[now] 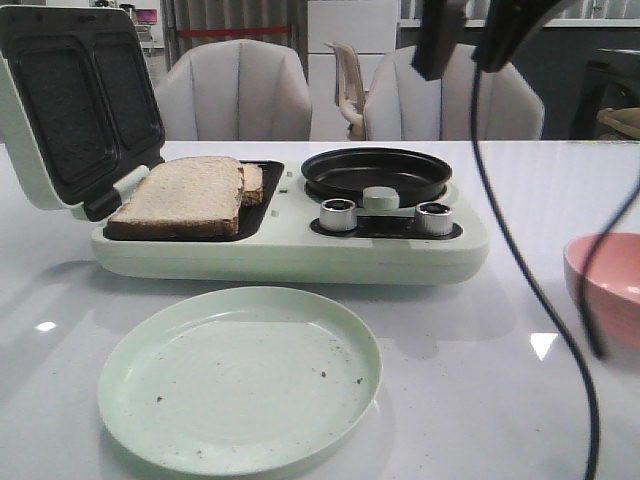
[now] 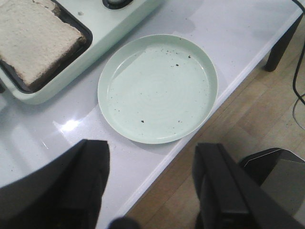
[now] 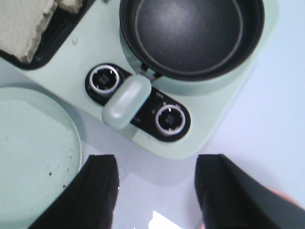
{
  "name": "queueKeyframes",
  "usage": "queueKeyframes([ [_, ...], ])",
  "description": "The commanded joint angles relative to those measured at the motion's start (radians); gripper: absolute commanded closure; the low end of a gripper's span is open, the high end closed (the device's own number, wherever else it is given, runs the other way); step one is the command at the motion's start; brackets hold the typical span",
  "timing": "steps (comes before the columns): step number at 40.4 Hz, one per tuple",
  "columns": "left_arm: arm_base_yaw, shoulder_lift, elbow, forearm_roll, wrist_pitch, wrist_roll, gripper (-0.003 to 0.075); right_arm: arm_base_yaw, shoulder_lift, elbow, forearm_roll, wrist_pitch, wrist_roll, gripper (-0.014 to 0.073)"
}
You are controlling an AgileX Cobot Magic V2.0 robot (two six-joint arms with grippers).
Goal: Make breakfast with bread and shrimp
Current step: 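Open the right gripper and withdraw it from the sandwich maker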
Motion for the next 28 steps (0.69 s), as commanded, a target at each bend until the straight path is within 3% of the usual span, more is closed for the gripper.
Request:
queueKeyframes([
  [1,-0.006,-0.008,-0.026,0.02,-0.059,0.001,0.0276,-0.005,-0.13,0.073,-0.019,-0.041,0.018,0.0132],
  [17,-0.006,-0.008,-0.026,0.044,-0.066,0.001,0.0276,-0.005,-0.478,0.519,-0.014,-0.18,0.018,0.0132],
  [28,-0.006,-0.008,-0.026,0.046,-0.066,0.001,0.0276,-0.005,-0.695,0.711,-0.014,-0.266,0.018,0.0132],
])
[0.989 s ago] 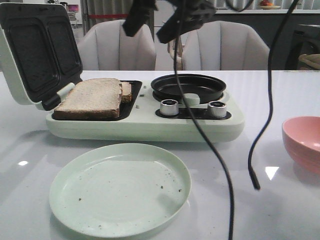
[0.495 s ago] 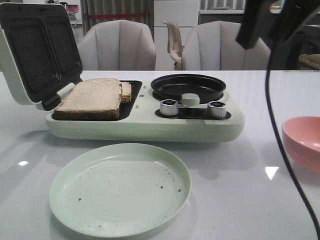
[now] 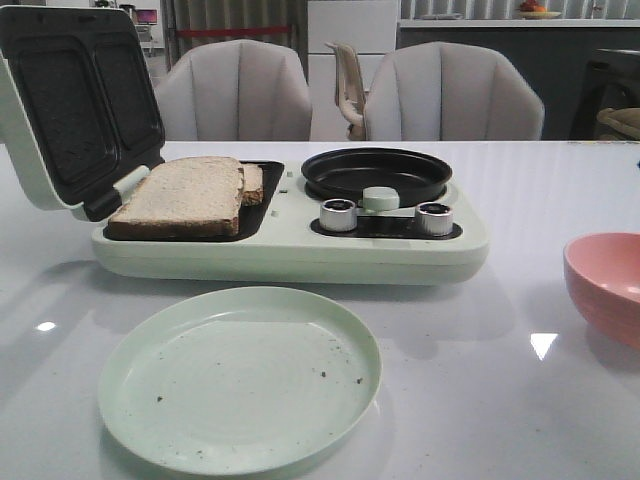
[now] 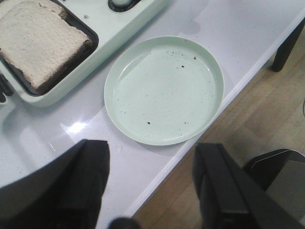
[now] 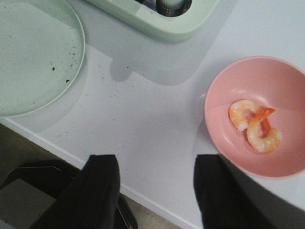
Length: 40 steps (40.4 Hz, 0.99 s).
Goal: Make breakfast with bread and shrimp
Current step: 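Open the right gripper and withdraw it from the sandwich maker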
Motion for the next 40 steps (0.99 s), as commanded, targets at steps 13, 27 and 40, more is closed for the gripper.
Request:
queueKeyframes([
  [13,-0.006,0.083,-0.119,0.054,0.121,0.001,0.048,-0.005,-0.174,0.046,-0.011,-0.091,0.005,0.0132],
  [27,0.054,0.262,-0.325,0.179,0.182,0.001,0.0618,-0.005,-0.174,0.046,-0.011,-0.091,0.005,0.0132],
  [40,0.49,0.339,-0.55,0.187,0.18,0.001,0.0618,-0.005,-0.174,0.046,-0.011,-0.091,0.005,0.0132],
])
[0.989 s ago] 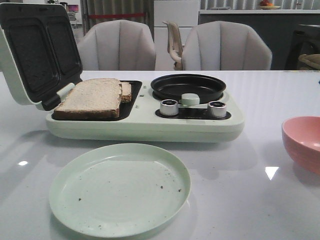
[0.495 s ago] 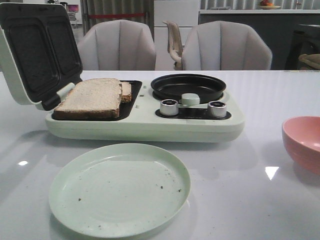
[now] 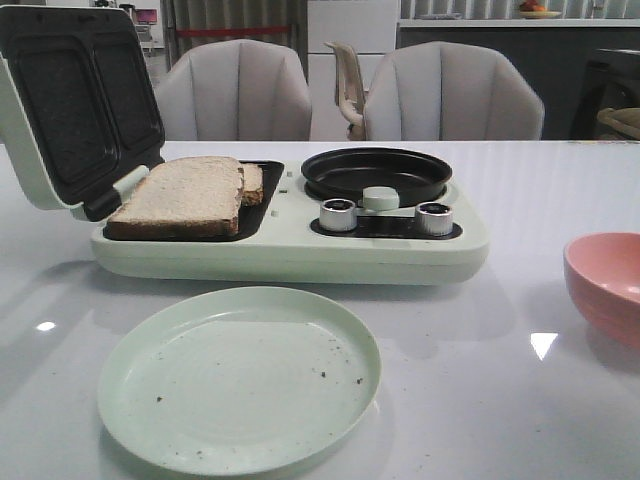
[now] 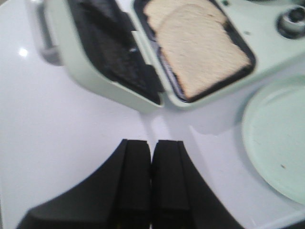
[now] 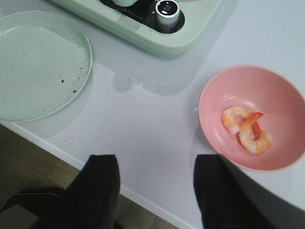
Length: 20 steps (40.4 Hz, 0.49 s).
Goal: Make breakfast with bread and shrimp
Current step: 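Open the right gripper and withdraw it from the sandwich maker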
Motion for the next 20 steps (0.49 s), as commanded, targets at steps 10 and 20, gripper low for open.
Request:
queueKeyframes([
  [10,0.45,0.097,-0.162,-0.204,-0.102,0.151,0.0618,-0.005,-0.005,-0.029,-0.011,-0.067,-0.002,0.0132],
  [20,0.705,0.241,-0.204,-0.567,-0.248,0.325,0.0618,-0.005,-0.005,-0.029,-0.011,-0.067,-0.002,0.0132],
])
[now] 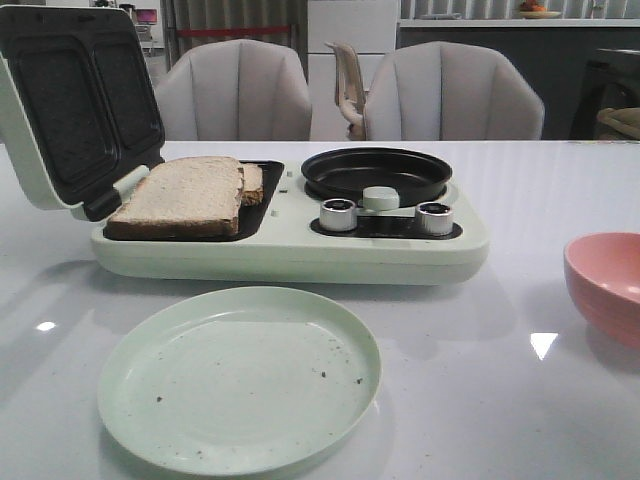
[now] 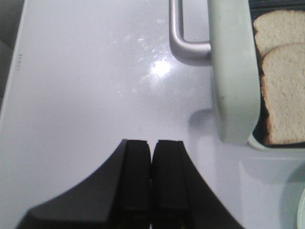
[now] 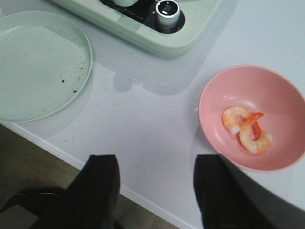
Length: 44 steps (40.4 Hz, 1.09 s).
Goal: Make breakfast with bread and shrimp
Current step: 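Open the right gripper and withdraw it from the sandwich maker, then push the sandwich maker lid down over the bread with the left gripper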
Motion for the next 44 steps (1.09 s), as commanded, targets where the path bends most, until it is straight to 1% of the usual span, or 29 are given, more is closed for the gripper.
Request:
queueKeyframes([
  [1,0.079,0.041,-0.056,-0.131,-0.133,0.052,0.0618,-0.005,-0.005,-0.029,-0.011,-0.067,-0.002,0.0132],
  [5,0.108,0.11,-0.067,-0.166,-0.215,0.052,0.0618,-0.005,-0.005,-0.029,-0.011,-0.067,-0.002,0.0132],
  [9,0.11,0.181,-0.067,-0.175,-0.306,0.052,0.0618,-0.005,-0.005,-0.029,-0.011,-0.067,-0.002,0.0132],
  [14,0.11,0.253,-0.067,-0.234,-0.339,0.052,0.0618,-0.005,-0.005,-0.029,-0.011,-0.067,-0.002,0.0132],
  [17,0.11,0.288,-0.067,-0.268,-0.339,0.059,0.0618,-0.005,-0.005,-0.029,-0.011,-0.067,-0.002,0.0132],
  [20,0.11,0.316,-0.067,-0.341,-0.33,0.121,0.0618,-0.005,-0.005,-0.029,-0.011,-0.067,-0.002,0.0132],
  [25,0.11,0.344,-0.067,-0.549,-0.295,0.313,0.0618,-0.005,-0.005,-0.029,-0.011,-0.067,-0.002,0.0132],
  [28,0.11,0.35,-0.067,-0.672,-0.28,0.39,0.0619,-0.005,-0.005,-0.029,-0.011,-0.067,-0.002,0.0132],
  [34,0.11,0.35,-0.067,-0.842,-0.262,0.47,0.0619,-0.005,-0.005,-0.029,-0.011,-0.067,-0.002,0.0132],
  [39,0.108,0.35,-0.067,-0.911,-0.228,0.506,0.0619,-0.005,-0.005,-0.029,-0.011,-0.067,-0.002,0.0132],
  [44,0.098,0.35,-0.067,-0.942,-0.197,0.527,0.0619,-0.005,-0.005,-0.029,-0.011,-0.067,-0.002,0.0132],
])
